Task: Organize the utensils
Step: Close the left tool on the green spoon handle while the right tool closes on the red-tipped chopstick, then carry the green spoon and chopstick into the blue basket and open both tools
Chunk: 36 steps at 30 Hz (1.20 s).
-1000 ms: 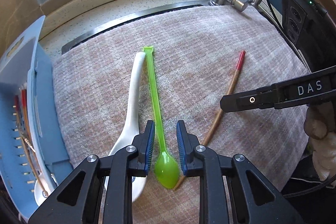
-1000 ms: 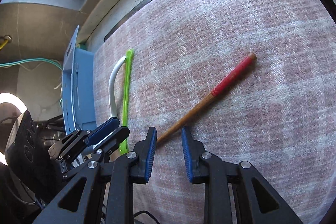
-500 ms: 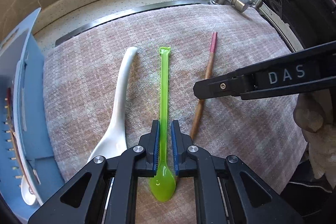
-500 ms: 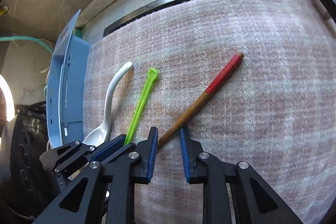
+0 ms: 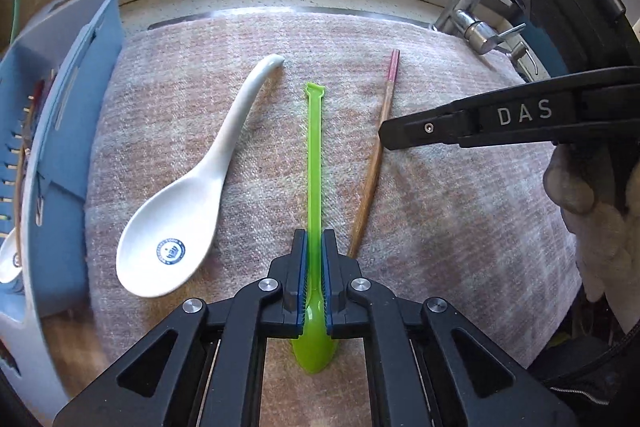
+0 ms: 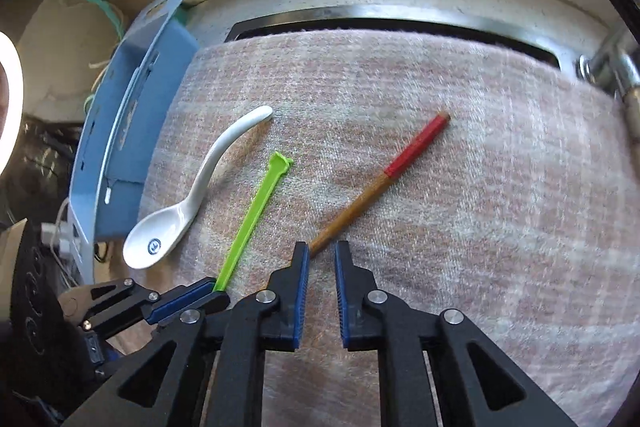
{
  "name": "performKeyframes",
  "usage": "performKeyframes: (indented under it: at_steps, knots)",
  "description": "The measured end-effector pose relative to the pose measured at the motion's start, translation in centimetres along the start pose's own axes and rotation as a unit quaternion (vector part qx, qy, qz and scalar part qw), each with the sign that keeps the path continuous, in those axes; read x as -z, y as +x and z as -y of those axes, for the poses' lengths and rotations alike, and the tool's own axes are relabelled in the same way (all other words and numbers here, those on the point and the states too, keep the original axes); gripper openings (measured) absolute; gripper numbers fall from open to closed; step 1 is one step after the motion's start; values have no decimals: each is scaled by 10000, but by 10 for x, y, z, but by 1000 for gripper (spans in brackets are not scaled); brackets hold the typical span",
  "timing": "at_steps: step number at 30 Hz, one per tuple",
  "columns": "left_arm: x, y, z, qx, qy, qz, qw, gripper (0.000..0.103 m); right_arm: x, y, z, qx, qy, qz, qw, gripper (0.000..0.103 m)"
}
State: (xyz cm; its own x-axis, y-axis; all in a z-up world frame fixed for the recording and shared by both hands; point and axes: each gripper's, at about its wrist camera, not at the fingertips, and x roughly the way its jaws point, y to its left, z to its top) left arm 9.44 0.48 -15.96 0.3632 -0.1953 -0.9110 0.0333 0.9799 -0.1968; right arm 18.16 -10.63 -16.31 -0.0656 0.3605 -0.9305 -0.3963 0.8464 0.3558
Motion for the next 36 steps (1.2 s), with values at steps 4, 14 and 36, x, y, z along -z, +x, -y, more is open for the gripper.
performKeyframes:
  at_steps: [4, 14, 36]
  knots:
    - [-17, 10, 9, -198, 379, -85, 9991, 7, 6, 1, 14, -469, 903, 99, 9948, 22]
    - [-49, 31, 20, -243, 933, -130, 9953, 7, 4, 11, -20, 217, 746, 306, 9965, 16]
    - [3, -65, -28, 326, -559, 1013, 9927, 6, 31, -49, -33, -676, 262, 748, 9946, 6]
